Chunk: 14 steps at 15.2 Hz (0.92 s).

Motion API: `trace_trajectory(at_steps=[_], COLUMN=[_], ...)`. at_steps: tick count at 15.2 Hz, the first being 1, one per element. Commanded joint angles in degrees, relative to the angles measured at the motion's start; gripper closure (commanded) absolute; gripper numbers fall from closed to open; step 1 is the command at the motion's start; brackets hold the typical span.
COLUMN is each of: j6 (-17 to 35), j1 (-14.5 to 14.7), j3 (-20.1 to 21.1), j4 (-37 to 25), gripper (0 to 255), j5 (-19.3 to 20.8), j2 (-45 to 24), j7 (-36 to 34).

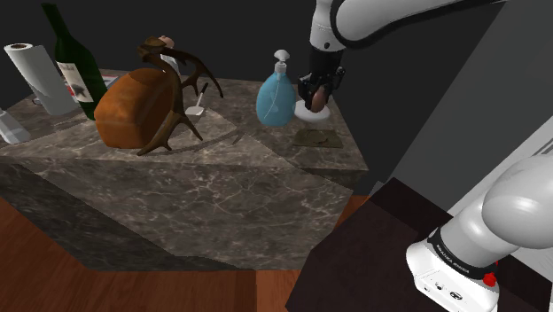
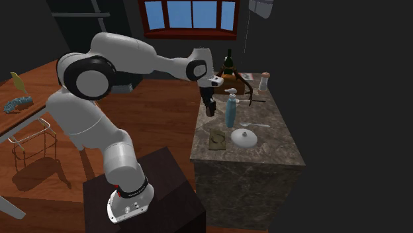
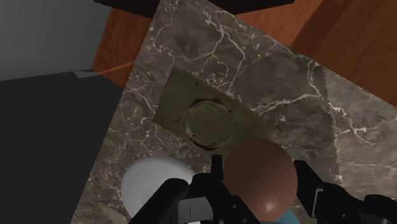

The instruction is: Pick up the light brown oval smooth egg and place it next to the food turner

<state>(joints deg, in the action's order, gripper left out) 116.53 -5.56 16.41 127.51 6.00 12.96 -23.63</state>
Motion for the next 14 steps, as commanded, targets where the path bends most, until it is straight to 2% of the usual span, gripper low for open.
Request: trace_trajectory(at_steps=[1, 8, 14], j6=[-0.3, -4.8, -12.0], j1=[0.0, 1.9, 6.3], j3=[1.0, 3.4, 3.5], j4=[-4.4, -23.5, -44.7], gripper=[255, 255, 255], j5=[1.2, 6.7, 11.5], j2=[-4.5, -20.9, -36.4], j7=[-1.8, -7.5, -10.5])
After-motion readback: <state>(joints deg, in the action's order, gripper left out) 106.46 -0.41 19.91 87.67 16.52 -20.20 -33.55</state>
